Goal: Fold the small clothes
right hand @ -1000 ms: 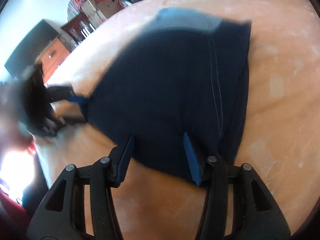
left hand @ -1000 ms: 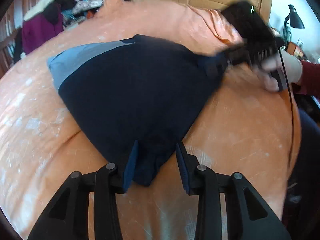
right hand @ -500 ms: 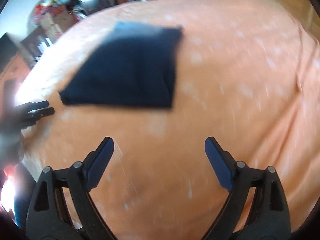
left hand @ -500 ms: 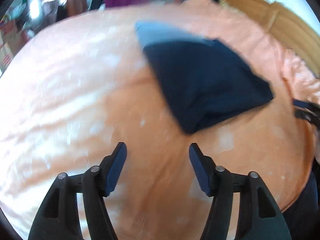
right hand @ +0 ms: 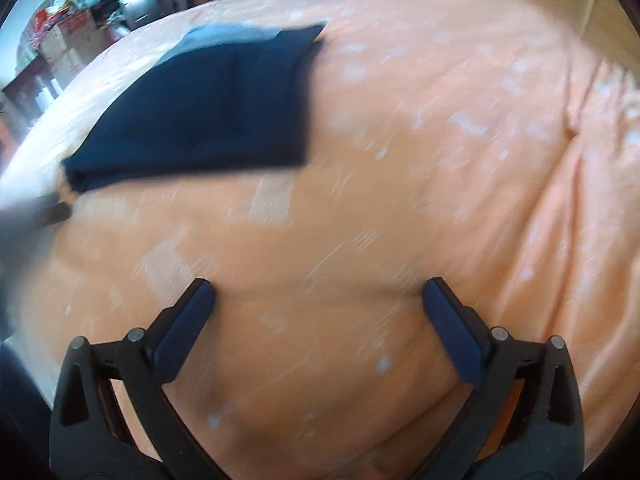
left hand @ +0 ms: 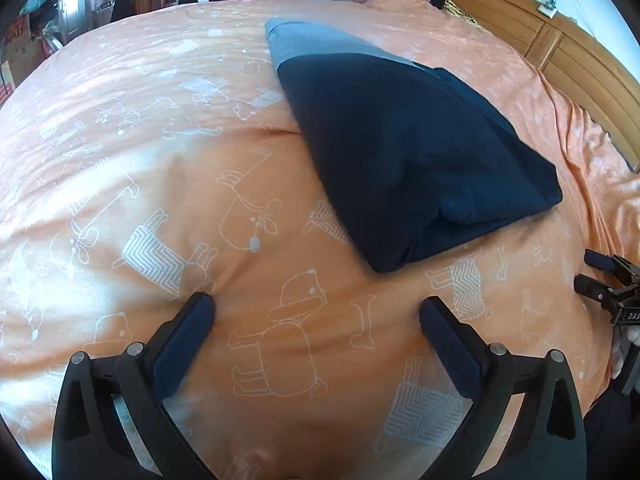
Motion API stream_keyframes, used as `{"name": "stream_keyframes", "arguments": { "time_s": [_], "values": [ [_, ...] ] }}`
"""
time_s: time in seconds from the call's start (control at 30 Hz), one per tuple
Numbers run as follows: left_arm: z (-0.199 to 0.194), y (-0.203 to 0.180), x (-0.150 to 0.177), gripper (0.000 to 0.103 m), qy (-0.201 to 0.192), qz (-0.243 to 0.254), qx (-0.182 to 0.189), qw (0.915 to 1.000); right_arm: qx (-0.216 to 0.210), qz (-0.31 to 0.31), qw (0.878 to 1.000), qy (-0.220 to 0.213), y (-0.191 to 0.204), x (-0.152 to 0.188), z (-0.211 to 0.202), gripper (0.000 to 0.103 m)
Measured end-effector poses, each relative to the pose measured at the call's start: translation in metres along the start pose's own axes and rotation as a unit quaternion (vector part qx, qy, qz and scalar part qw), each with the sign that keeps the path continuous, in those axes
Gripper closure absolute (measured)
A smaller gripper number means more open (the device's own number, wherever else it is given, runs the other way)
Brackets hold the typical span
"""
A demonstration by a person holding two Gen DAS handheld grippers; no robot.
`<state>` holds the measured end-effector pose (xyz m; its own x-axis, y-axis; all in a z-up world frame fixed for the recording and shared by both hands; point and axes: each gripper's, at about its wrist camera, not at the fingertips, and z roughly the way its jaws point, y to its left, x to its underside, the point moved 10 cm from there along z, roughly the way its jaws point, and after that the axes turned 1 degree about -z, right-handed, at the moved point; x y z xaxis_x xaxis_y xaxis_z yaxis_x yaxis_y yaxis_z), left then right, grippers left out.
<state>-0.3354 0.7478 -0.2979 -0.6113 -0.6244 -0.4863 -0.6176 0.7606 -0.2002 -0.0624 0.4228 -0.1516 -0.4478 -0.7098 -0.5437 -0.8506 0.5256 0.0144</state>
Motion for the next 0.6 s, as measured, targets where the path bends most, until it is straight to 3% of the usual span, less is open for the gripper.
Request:
{"name": "stream_keyframes", "arguments": {
  "time_s": [0.13, 0.23, 0.3, 0.6],
  "values": [
    [0.002, 0.014, -0.013, 0.000, -0.008, -0.040, -0.012, 0.9991, 0.029, 0.034, 0.999, -0.020, -0.025, -0.027, 0.011, 0.000],
    [0.009, 0.014, -0.012, 0.000, -0.015, -0.025, -0.027, 0.9992, 0.021, 0.070, 0.997, 0.015, -0.040, -0.032, 0.048, 0.000],
    [0.009, 0.014, -0.011, 0.000, -0.021, -0.018, -0.028, 0.9992, 0.039, 0.047, 0.998, -0.016, -0.039, -0.041, 0.052, 0.000],
    [0.009, 0.017, -0.011, 0.000, -0.026, -0.025, -0.013, 0.9993, 0.048, 0.044, 0.997, -0.033, -0.036, -0.035, 0.047, 0.000]
  ]
}}
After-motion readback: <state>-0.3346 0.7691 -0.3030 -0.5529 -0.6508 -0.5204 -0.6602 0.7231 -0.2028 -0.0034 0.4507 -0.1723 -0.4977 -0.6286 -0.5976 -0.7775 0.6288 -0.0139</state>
